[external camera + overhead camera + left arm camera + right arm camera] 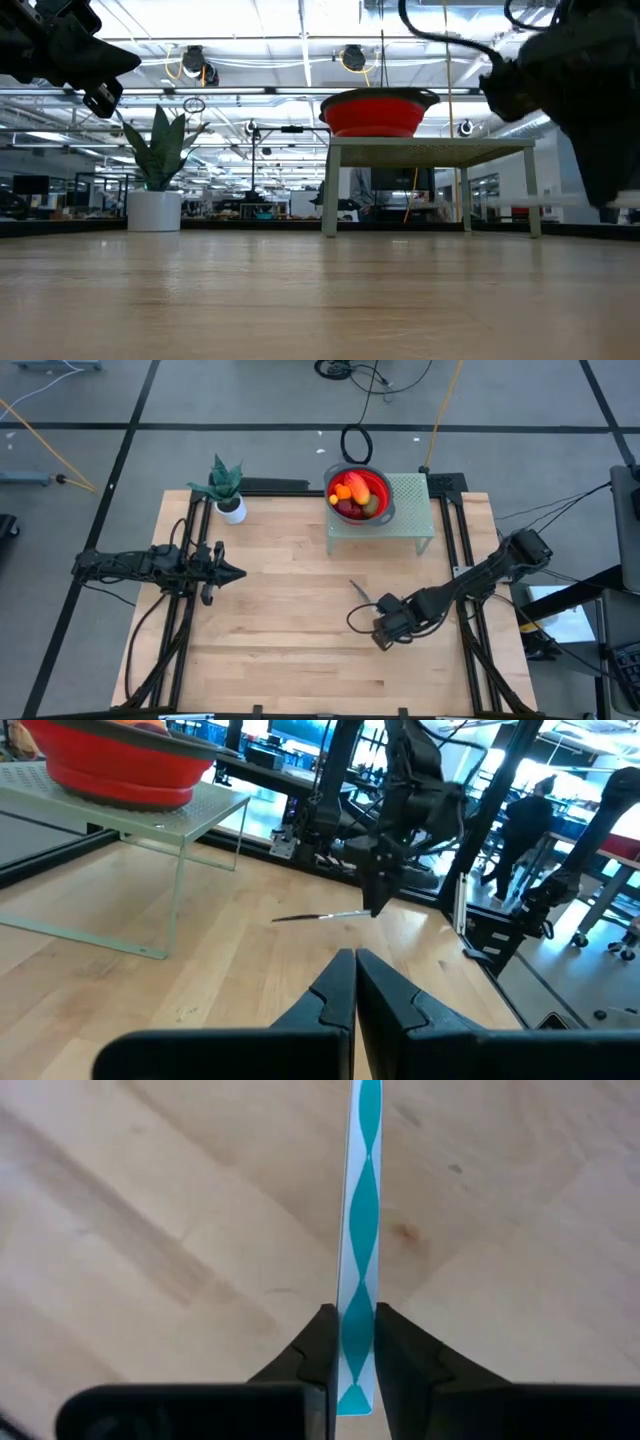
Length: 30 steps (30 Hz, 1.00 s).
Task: Pick & Place Fruit
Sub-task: Put the blue white knife to the right of the red basket on the shelf
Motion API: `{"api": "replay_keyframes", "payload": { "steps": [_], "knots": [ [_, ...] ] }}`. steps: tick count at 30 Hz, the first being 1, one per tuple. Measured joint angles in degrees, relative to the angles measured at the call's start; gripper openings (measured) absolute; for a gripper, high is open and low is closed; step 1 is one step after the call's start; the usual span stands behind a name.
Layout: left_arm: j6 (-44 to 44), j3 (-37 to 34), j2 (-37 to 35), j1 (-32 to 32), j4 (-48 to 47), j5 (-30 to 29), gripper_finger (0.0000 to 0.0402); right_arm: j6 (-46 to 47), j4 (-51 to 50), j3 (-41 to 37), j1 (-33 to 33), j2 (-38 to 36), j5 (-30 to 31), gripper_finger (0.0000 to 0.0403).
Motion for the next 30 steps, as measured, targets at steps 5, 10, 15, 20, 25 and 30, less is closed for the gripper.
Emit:
{"api": "replay_keyframes", "payload": {
  "steps": [5,10,15,20,25,30],
  "knots": [
    [0.00,0.00,0.00,0.00,0.00,0.00,0.0010,-4.15,1.11,0.00,0.82,-4.34,0.15,0.0037],
    [0.00,0.00,0.00,0.00,0.00,0.00,0.0010,-6.92,3.70,0.07,2.37,-8.00,2.96,0.0038],
    [0.00,0.00,0.00,0.00,0.02,0.00,0.0010,-9.57,11.03,0.09,3.96,-10.25,10.11,0.0037],
    [0.00,0.00,0.00,0.00,0.11,-0.03,0.0010,-12.67,19.52,0.11,4.87,-11.03,17.52,0.0038],
    [0.00,0.00,0.00,0.00,0.67,-0.04,0.0010,-16.96,27.18,0.11,4.86,-11.03,22.12,0.0038],
    [-0.35,0.00,0.00,0.00,0.70,-0.06,0.0010,-19.91,31.57,0.11,4.83,-11.07,28.48,0.0038]
  ]
}}
